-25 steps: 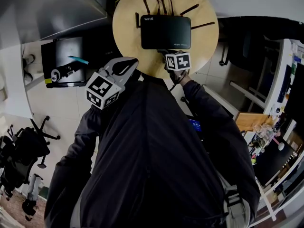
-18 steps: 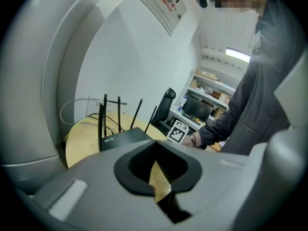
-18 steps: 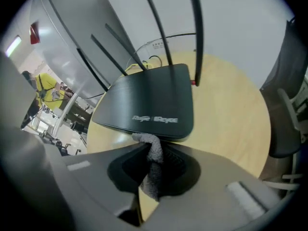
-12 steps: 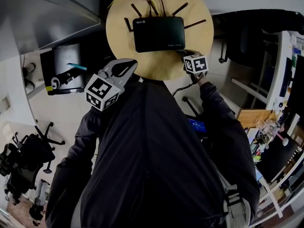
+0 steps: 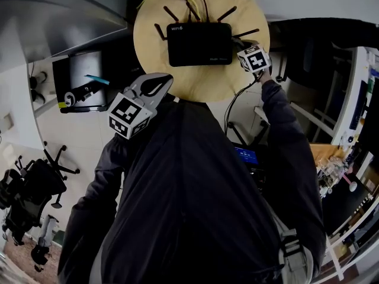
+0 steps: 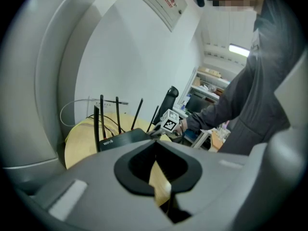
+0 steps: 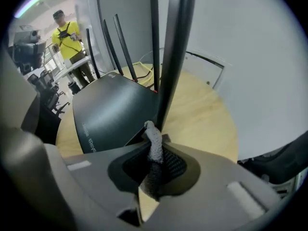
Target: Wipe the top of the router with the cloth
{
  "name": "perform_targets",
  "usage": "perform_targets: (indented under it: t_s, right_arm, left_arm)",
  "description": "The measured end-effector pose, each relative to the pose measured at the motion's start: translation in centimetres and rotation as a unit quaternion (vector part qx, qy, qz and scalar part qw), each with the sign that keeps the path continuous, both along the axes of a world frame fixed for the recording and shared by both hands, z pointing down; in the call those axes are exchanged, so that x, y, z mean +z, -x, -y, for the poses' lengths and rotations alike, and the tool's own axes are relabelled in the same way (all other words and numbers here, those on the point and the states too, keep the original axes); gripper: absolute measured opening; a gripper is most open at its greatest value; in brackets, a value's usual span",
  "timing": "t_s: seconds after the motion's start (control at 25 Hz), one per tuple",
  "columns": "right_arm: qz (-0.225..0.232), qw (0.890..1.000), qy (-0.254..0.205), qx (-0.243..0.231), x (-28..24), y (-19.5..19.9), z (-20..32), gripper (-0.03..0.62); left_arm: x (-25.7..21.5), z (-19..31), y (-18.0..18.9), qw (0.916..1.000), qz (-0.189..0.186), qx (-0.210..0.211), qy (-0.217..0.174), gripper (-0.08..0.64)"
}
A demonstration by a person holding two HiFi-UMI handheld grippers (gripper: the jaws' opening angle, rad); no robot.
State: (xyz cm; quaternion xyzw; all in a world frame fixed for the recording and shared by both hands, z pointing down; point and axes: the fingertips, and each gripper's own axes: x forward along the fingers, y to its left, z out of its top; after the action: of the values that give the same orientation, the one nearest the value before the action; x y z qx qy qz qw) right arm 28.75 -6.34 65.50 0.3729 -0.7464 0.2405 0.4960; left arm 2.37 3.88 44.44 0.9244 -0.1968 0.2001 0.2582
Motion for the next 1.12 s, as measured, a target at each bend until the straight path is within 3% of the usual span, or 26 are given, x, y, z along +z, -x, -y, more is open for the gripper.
perform_targets:
  t_s: [0.24,0.4,0.52,0.76,1.0,1.12]
  right_arm:
    - [-0.027,0.992,-0.007,-0.119,0.5,1.3,-0.5,0.031]
    - [-0.077,0.966,-0.022,-0.245,0.9,2.3,-3.9,0.031]
    - [-0.095,0.949,-0.03,-0.298,1.2,3.0,-7.0,0.031]
    - [-0.09,0.948,-0.033,-0.304,0.9,3.9,-11.5,0.031]
    - [-0.067,0.98,-0.02,-0.184,0.4,4.2,-11.1,0.031]
    - [-0.038,0.982,-0.02,-0.184,-1.1,6.6,-12.1,0.031]
  left_arm:
    - [0.1,0.2,0.3,0.9998,0.005,-0.018,0.001,-0.009]
    - [0.1,0.1,0.3,0.9998,0.005,-0.021,0.004,-0.008]
    - [0.0,0.0,0.1,0.9998,0.003,-0.018,0.004,-0.009]
    - [0.1,-0.4,-0.3,1.0,-0.002,-0.008,0.003,-0.009]
    - [0.1,-0.8,-0.3,1.0,-0.007,0.0,0.002,-0.008]
    - [0.2,-1.1,0.2,0.9999,-0.01,-0.006,0.004,-0.009]
